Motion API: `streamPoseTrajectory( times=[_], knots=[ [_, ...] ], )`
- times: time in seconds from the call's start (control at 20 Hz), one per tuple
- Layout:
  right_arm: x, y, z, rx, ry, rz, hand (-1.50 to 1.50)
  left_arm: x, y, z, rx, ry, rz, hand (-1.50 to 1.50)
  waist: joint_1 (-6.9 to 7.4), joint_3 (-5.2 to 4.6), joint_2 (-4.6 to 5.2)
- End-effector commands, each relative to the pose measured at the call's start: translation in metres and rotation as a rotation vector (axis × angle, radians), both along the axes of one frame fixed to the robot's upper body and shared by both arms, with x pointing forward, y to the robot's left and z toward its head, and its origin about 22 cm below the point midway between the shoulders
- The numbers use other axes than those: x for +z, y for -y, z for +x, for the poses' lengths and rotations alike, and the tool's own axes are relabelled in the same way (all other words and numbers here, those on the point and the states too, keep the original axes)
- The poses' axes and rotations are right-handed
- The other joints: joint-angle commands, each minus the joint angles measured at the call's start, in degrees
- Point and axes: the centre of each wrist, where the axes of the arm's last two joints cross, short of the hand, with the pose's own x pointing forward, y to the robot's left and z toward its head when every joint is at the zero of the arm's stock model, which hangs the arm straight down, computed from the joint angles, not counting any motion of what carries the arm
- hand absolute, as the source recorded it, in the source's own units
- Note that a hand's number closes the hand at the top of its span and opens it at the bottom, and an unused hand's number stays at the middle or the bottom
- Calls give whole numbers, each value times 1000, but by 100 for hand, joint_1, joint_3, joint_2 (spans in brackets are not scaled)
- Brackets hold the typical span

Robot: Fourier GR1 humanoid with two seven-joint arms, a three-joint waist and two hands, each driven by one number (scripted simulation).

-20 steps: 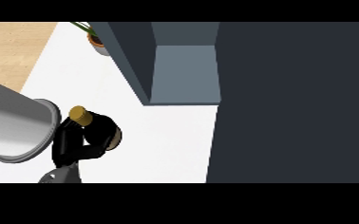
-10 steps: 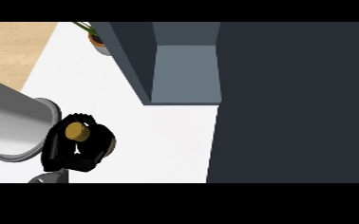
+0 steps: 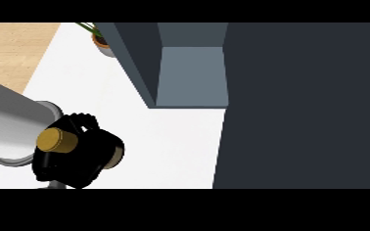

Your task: Pick up the wine, place it into the cabinet and close the cabinet

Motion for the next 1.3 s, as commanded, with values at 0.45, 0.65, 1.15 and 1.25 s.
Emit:
streamPoseTrajectory(
  times=[0.45, 0.65, 1.15, 1.25],
  knots=[
    [5, 18, -14, 39, 35, 23, -150, 92, 86, 21, -112, -9, 25, 150, -53, -1, 15],
    [1, 2, -24, 20, 26, 58, -150, 102, 111, 3, -178, -8, 6, 150, -38, -4, 7],
    [3, 5, -29, 44, 14, 50, -150, 144, 183, 14, -168, -30, -36, 150, -63, -4, 11],
    [4, 10, -21, 58, 27, 38, -150, 166, 194, 11, -162, -27, -53, 150, -59, -2, 9]
  ],
)
